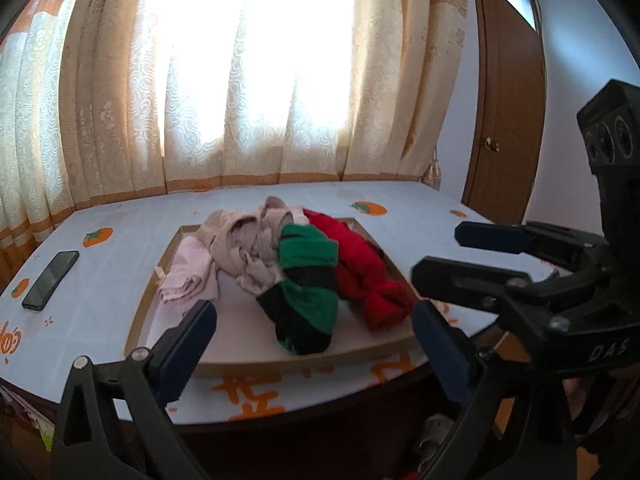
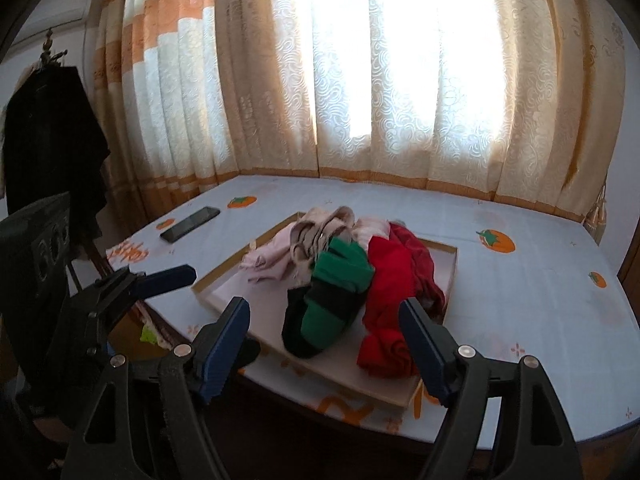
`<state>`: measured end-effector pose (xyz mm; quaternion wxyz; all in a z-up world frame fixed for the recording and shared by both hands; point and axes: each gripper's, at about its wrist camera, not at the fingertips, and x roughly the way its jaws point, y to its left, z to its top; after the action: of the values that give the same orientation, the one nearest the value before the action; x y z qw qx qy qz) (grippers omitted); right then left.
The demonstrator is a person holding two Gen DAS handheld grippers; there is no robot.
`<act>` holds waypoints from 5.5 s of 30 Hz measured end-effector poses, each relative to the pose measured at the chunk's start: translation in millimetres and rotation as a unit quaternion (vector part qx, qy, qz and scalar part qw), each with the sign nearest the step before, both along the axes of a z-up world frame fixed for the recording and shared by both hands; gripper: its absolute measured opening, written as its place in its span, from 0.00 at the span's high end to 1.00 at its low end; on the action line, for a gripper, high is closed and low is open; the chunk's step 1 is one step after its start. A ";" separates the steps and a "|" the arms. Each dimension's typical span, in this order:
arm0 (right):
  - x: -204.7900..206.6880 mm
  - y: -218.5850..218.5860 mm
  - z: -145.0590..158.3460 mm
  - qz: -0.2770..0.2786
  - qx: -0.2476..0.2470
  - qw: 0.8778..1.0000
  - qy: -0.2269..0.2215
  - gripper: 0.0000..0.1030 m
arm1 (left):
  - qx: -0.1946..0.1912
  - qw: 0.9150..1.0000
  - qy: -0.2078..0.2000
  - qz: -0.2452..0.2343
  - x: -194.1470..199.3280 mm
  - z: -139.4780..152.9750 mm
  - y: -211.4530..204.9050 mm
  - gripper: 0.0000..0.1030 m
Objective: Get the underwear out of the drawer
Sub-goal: 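Move both open tools down into the drawer of clothes, then close the right tool on the beige sock while the left tool closes on the dark red garment, then lift the beige sock and dark red garment up out of the drawer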
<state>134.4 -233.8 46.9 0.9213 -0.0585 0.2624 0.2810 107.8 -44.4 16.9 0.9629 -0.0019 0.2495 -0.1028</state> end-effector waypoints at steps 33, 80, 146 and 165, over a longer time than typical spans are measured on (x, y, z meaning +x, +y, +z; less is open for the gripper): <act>-66.6 -68.4 -160.0 -0.013 -0.128 0.984 0.125 0.23 | 0.133 0.968 0.203 -0.060 -30.2 -147.9 -11.9 0.03; -10.1 -2.7 -237.4 0.070 -0.327 0.923 0.189 0.56 | 0.245 0.915 0.282 -0.152 47.7 -202.0 -98.8 0.11; -63.1 -25.6 -188.5 0.065 -0.265 0.957 0.100 0.80 | 0.070 0.975 0.193 -0.083 -19.6 -148.1 40.8 0.77; -96.9 -21.1 -154.5 0.079 -0.146 0.983 0.073 0.80 | 0.039 0.985 0.160 -0.057 -21.5 -141.8 52.0 0.77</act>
<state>37.5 -254.9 -107.6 0.8560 -0.1920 0.3618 0.3153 86.2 7.7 -125.0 0.9023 0.0337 0.4041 -0.1461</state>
